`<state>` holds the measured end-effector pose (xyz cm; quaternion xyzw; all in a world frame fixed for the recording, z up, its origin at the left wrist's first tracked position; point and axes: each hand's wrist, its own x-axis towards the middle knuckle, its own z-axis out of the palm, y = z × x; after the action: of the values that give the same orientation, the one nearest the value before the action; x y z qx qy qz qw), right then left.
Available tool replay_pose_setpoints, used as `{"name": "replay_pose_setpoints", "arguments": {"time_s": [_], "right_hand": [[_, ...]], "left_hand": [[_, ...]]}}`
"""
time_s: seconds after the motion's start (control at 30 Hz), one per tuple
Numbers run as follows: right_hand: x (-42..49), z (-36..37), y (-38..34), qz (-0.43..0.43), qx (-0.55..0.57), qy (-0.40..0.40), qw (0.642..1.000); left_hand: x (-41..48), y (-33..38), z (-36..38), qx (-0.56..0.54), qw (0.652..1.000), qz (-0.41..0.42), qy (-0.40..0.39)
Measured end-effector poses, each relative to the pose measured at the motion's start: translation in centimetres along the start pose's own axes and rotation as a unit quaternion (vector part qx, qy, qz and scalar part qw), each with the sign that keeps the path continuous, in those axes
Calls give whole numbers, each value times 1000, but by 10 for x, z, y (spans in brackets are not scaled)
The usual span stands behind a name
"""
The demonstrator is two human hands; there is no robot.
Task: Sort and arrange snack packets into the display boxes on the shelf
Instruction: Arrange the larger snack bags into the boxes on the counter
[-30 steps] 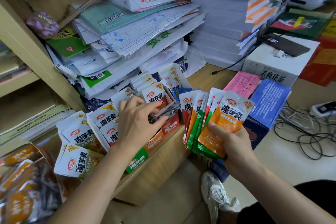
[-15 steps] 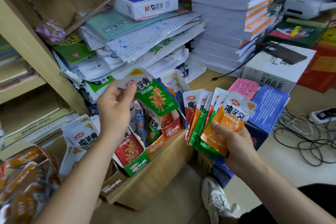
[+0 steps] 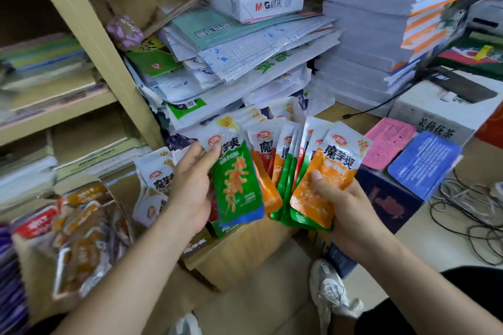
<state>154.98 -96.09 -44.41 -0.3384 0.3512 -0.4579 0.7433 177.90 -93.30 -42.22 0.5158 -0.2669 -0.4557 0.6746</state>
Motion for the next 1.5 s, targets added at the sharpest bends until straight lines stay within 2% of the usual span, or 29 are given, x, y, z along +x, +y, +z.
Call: {"name": "replay_pose_setpoints", "arguments": {"time_s": [0.2,0.3,0.4,0.5,0.6,0.67,0.73,0.8,0.83,0.93,1.0,1.2,1.4,1.5], "right_hand": [[-10,32,31,36,-19,-47,998],[-16,50,41,38,-36,-60,997],[-24,67,43,51,-39,-103,993],[-30,79,45,33,-85,-139,986],[-28,82,47,32,-125,-155,979],[-25,80,45,47,-125,-148,980],[-21,74,42,75,-102,-140,982],[-16,66,39,113,-60,-135,983],[-15,62,36,131,-35,-126,983],[-12,48,31,169,29,-106,979],[-14,41,31,183,42,-114,976],[-13,24,31,188,33,-87,978],[-6,-2,18,163,64,5,985],[-2,-13,7,125,77,59,987]], "left_hand": [[-37,-23,-3,5,991,20,132],[-48,-24,-11,39,988,47,143],[-57,-26,-17,143,970,121,153],[-60,-28,-19,274,923,200,184],[-58,-30,-19,304,913,186,198],[-60,-25,-17,252,944,141,158],[-62,-14,-16,145,980,89,99],[-61,-8,-19,47,995,26,84],[-62,-7,-22,32,997,-1,72],[-69,-2,-21,70,995,-60,-42],[-71,-2,-19,105,990,-64,-63],[-64,-15,-3,164,986,2,12],[-49,-27,12,208,973,80,63],[-29,-23,16,220,959,136,117]]}}
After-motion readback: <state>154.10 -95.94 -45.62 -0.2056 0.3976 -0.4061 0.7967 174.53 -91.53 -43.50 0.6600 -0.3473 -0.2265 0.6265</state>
